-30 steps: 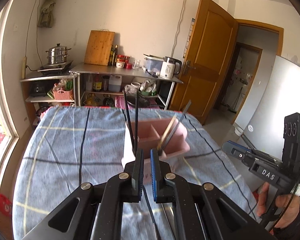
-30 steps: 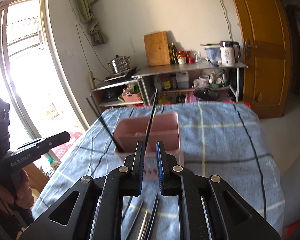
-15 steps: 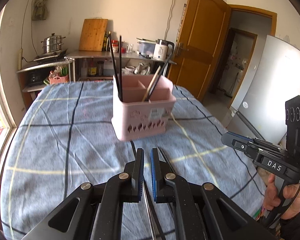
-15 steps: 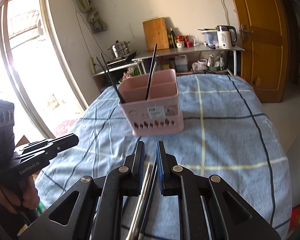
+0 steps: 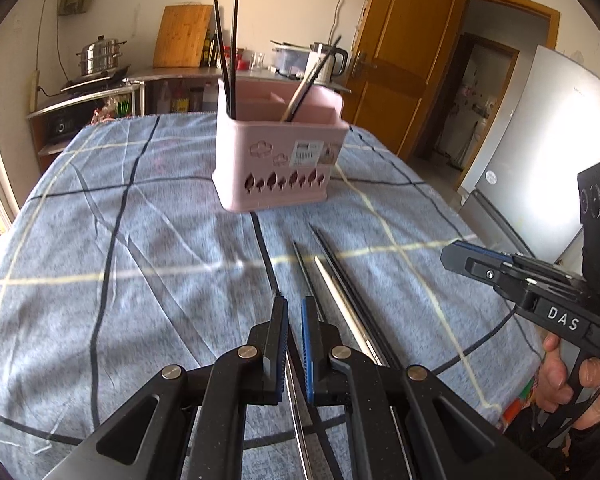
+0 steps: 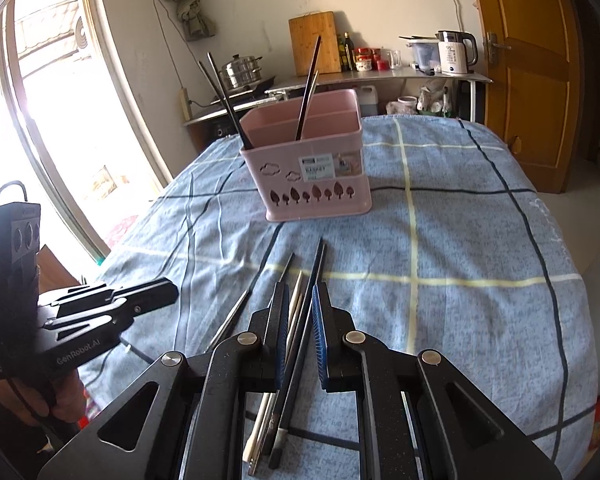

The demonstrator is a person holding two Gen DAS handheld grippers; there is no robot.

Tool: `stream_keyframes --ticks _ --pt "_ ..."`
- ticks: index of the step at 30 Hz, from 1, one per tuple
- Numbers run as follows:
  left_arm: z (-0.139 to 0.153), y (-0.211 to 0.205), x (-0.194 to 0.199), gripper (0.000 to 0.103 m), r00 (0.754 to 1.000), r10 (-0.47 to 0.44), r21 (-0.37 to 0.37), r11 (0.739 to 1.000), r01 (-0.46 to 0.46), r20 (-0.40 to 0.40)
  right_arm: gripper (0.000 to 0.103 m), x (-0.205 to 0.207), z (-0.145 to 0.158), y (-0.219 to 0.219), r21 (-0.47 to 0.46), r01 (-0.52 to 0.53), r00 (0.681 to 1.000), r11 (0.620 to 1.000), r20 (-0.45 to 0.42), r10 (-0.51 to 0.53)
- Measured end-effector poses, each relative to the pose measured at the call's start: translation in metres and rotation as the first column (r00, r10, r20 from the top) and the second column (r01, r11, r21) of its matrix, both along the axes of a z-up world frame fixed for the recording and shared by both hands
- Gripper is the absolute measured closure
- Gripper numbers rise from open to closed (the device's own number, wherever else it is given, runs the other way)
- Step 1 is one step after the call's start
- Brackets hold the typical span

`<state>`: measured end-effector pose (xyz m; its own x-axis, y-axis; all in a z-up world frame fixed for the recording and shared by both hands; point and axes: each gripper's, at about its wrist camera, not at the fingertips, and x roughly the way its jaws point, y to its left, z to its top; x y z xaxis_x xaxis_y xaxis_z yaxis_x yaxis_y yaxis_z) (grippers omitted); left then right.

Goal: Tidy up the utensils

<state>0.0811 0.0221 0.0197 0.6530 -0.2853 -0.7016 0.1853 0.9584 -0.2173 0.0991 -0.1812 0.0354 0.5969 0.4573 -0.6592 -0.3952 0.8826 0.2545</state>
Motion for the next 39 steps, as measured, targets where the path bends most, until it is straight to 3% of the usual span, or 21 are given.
stream_keyframes --ticks 21,33,39 --pt "-0.06 -0.013 0.025 0.096 0.989 0.012 0.048 0.999 -0.004 -0.151 0.091 0.008 -0.033 0.019 -0.034 -0.045 0.996 0.998 -0.085 0.042" --pt "-0.062 -0.01 0.039 0.096 0.993 0.039 0.098 0.995 -0.028 -0.109 0.091 0.033 -0.047 0.041 -0.056 -0.082 0.99 0.995 -0.121 0.075" --pt "-0.061 0.005 0.044 0.096 0.991 0.079 0.08 0.994 -0.07 -0.109 0.091 0.048 -0.054 0.051 -0.067 -0.092 0.987 0.993 -0.141 0.082"
